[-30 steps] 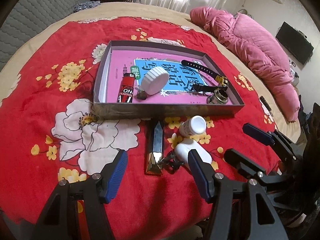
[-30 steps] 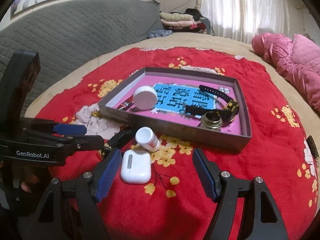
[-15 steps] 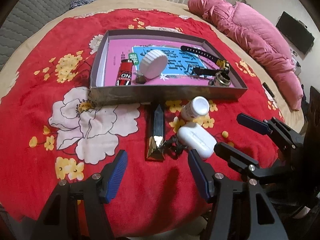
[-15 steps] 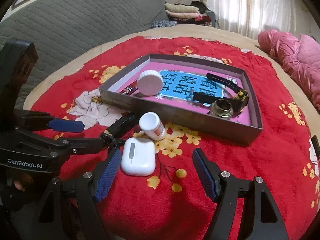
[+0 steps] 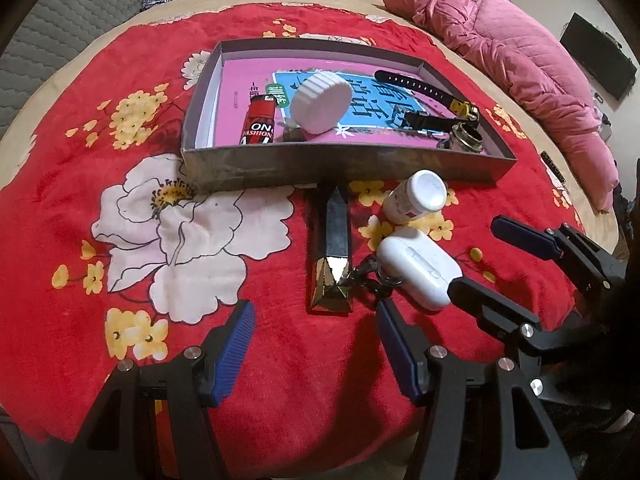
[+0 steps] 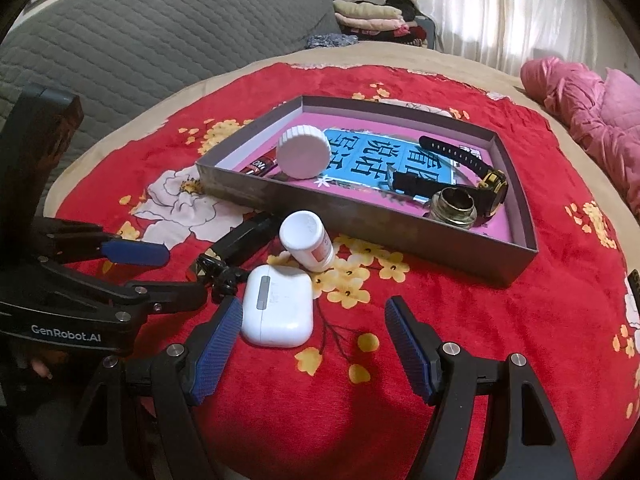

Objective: Organize rigid objects

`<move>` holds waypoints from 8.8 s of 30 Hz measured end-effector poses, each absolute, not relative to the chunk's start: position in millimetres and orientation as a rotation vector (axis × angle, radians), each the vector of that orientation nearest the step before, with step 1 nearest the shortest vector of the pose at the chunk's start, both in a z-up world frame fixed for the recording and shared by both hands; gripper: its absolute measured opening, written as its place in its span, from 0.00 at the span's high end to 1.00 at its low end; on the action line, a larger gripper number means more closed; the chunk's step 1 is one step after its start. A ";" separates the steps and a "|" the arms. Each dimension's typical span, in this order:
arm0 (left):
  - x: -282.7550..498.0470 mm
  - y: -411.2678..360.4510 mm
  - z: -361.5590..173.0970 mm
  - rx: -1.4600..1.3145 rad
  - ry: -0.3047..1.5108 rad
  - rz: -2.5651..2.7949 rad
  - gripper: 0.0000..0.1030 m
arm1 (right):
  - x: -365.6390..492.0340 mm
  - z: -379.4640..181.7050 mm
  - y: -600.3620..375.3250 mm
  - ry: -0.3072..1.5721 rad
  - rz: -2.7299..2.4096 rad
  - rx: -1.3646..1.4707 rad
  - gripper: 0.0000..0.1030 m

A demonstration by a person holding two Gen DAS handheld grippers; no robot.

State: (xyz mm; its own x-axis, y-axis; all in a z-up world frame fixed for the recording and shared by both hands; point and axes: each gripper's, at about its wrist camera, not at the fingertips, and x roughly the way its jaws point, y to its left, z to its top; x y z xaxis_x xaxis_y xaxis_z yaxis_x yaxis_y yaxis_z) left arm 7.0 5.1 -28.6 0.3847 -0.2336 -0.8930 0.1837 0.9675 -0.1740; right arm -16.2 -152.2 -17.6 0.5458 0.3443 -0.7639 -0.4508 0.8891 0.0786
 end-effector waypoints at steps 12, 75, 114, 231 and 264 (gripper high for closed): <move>12.3 9.5 -34.3 -0.046 1.136 -0.252 0.40 | -15.1 -27.0 -144.9 0.887 0.488 -0.160 0.27; 46.5 16.1 -46.0 -0.060 1.070 -0.191 0.40 | 21.8 -51.0 -176.5 0.921 0.244 -0.112 0.27; 60.6 13.6 -54.8 -0.013 1.017 -0.201 0.53 | 28.3 -58.6 -179.3 0.908 0.267 -0.079 0.43; 56.5 -28.3 21.8 -0.071 0.885 -0.249 0.76 | 4.2 18.8 -227.9 0.597 0.247 0.012 0.56; 97.0 -57.8 -3.0 -0.038 0.962 -0.265 0.76 | 36.5 3.2 -247.5 0.633 0.194 0.034 0.56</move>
